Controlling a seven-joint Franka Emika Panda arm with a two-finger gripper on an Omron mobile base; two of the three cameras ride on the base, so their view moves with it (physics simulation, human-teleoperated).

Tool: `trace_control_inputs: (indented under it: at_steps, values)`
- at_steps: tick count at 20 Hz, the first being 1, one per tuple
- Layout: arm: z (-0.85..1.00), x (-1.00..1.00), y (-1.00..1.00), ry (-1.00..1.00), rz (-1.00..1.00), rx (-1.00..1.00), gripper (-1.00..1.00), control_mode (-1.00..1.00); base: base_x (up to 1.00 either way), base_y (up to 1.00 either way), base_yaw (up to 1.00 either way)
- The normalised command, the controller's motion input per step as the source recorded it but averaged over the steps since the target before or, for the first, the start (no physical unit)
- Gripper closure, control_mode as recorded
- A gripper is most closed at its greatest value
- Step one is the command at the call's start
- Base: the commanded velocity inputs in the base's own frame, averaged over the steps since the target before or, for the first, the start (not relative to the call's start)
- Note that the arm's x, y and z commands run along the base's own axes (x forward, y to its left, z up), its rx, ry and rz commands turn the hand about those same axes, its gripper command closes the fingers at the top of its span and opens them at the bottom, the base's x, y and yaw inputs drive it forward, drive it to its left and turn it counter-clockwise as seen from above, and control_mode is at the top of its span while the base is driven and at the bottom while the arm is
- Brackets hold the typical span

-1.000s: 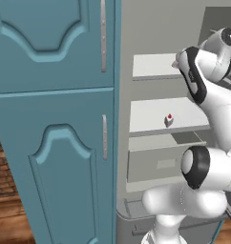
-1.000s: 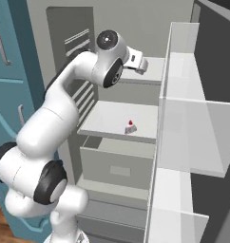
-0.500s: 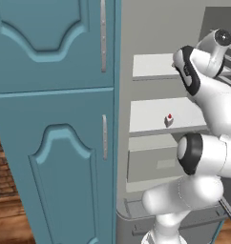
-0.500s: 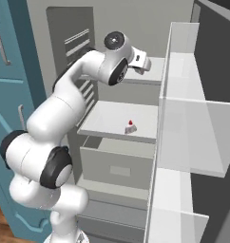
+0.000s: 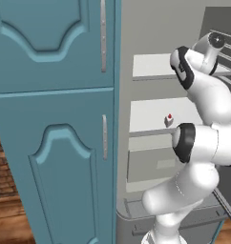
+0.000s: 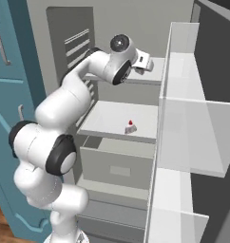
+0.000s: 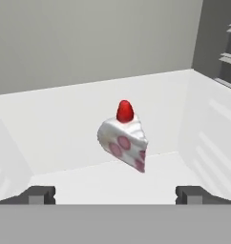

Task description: Take the cakes from the fridge and place them on the empty tray on the dining counter.

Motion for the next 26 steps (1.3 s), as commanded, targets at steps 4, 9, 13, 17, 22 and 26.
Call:
trace_control_inputs:
  at_steps: [4,9,13,17,22,26]
  values:
    - [-0.06,0.3,-0.17,0.0,0.0,0.0,-1.0,-1.0,0.0,0.0,0.0]
    - [-0.05,0.34,-0.13,0.0,0.01,0.0,-1.0,-1.0,0.0,0.0,0.0]
    - [-0.06,0.34,-0.09,0.0,0.01,0.0,-1.0,-1.0,0.0,0.0,0.0]
    - [-0.14,0.21,-0.01,0.02,0.02,0.0,-1.0,-1.0,0.0,0.0,0.0]
    - [-0.18,0.25,0.0,0.04,0.03,0.0,-1.0,-1.0,0.0,0.0,0.0]
    - [-0.14,0.31,0.0,0.03,0.03,0.0,-1.0,-1.0,0.0,0.0,0.0]
